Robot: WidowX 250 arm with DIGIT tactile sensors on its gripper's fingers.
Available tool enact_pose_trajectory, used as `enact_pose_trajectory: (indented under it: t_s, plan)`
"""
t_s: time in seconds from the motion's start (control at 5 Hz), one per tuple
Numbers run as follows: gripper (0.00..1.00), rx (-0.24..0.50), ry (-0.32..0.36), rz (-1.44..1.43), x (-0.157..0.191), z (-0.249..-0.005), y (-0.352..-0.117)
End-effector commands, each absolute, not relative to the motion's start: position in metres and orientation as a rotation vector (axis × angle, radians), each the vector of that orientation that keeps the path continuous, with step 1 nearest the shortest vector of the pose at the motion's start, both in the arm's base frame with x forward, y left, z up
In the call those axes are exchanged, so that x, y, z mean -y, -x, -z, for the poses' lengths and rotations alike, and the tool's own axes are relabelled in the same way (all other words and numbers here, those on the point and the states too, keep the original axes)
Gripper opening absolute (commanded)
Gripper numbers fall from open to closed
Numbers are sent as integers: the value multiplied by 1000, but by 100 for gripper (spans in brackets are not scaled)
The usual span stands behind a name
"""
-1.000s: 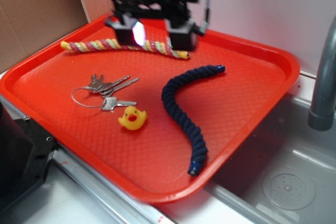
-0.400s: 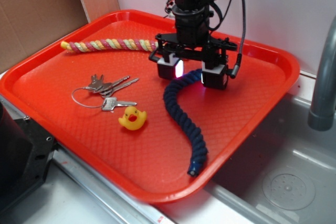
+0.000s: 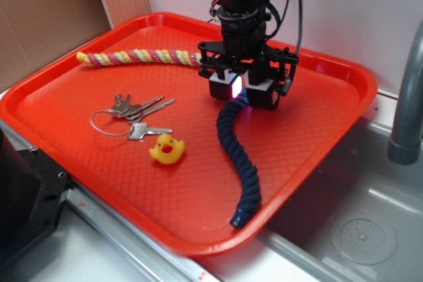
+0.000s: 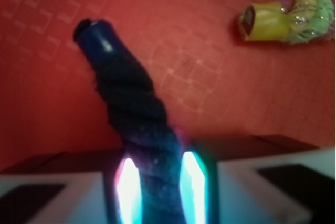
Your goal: Grab the blue rope.
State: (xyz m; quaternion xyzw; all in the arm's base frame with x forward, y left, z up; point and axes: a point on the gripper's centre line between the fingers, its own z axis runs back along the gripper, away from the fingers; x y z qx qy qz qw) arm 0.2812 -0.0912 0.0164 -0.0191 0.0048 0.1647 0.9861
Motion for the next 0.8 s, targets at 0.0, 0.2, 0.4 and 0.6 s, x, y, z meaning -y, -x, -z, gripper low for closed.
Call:
enact_pose_trajectory:
  t_s: [0.0,0.2,0.4,0.6]
  plan:
    - [0,-1,-34,-134,65,-69,-294]
    - [0,-11,-66,-61,57,-100,-297]
    - [0,0,-65,-59,56,-140,-267]
    - [0,-1,-45,-60,43,-169,-249]
